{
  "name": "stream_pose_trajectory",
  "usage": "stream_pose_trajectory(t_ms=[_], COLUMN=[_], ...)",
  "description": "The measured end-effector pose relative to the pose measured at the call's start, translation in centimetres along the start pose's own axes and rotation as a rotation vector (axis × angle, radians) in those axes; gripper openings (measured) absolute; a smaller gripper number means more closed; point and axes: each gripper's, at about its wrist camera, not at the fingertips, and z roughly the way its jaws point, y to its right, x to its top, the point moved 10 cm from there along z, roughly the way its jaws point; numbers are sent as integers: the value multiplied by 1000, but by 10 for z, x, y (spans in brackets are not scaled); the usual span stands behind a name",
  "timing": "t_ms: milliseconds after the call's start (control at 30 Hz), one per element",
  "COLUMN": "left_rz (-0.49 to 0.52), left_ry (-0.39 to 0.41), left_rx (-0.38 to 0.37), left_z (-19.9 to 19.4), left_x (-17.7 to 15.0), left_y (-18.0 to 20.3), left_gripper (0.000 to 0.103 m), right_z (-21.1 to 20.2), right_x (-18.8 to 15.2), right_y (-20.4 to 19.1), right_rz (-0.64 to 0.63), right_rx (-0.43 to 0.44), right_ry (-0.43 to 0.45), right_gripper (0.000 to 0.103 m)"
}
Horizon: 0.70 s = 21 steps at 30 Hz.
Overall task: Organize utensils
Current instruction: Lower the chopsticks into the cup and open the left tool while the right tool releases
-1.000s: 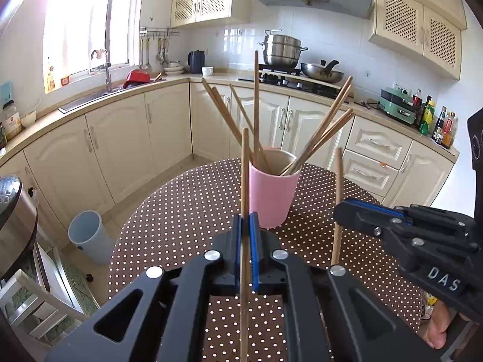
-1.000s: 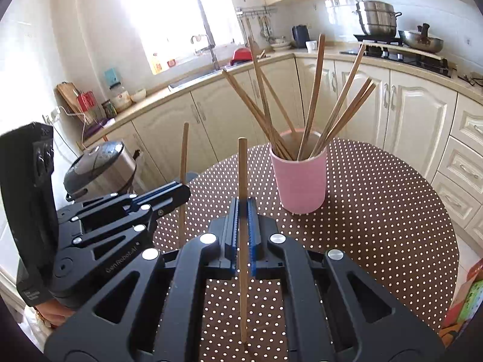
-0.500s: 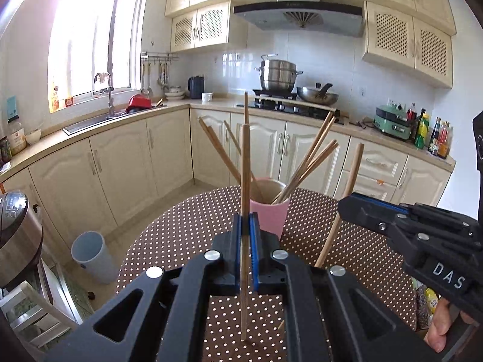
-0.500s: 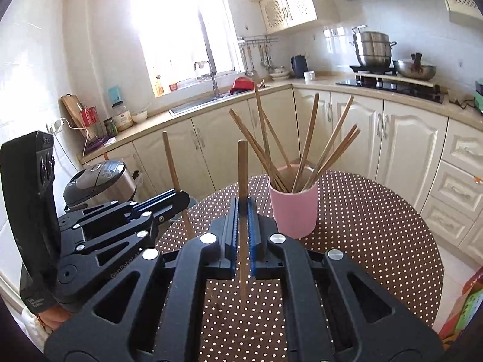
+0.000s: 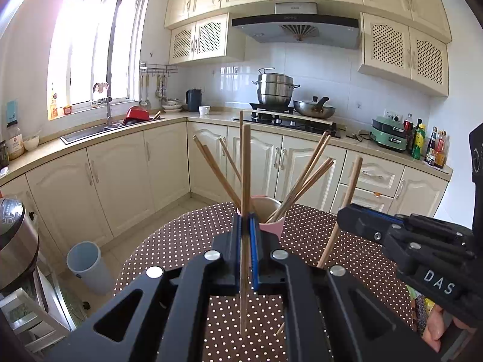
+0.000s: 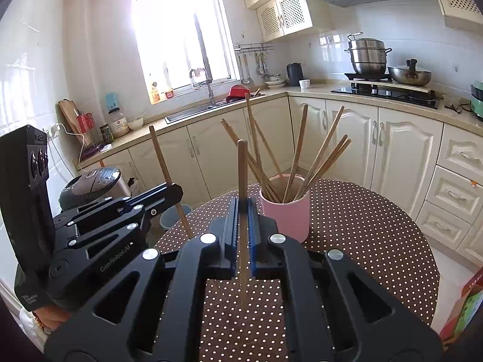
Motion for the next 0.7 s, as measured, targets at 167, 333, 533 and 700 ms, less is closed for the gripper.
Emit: stream_pose_trajectory(t_ms=[167, 333, 533, 700], left_rz=[2, -1, 17, 6], left_ry=[14, 53, 149, 224], left_rx=[-8, -5, -14, -24], left_z=[8, 16, 27, 32], left_x=[13, 43, 89, 119], left_y=[4, 5, 18, 22], left_gripper=[6, 6, 6, 6], right_z=[0, 0, 2, 4], right_x=[6, 18, 38, 54], right_y=[8, 16, 20, 26], right_rz=[11, 31, 25, 22], right_rx=[-4, -5, -13, -17], right_ry=[18, 55, 110, 142], right_gripper=[6, 6, 6, 6])
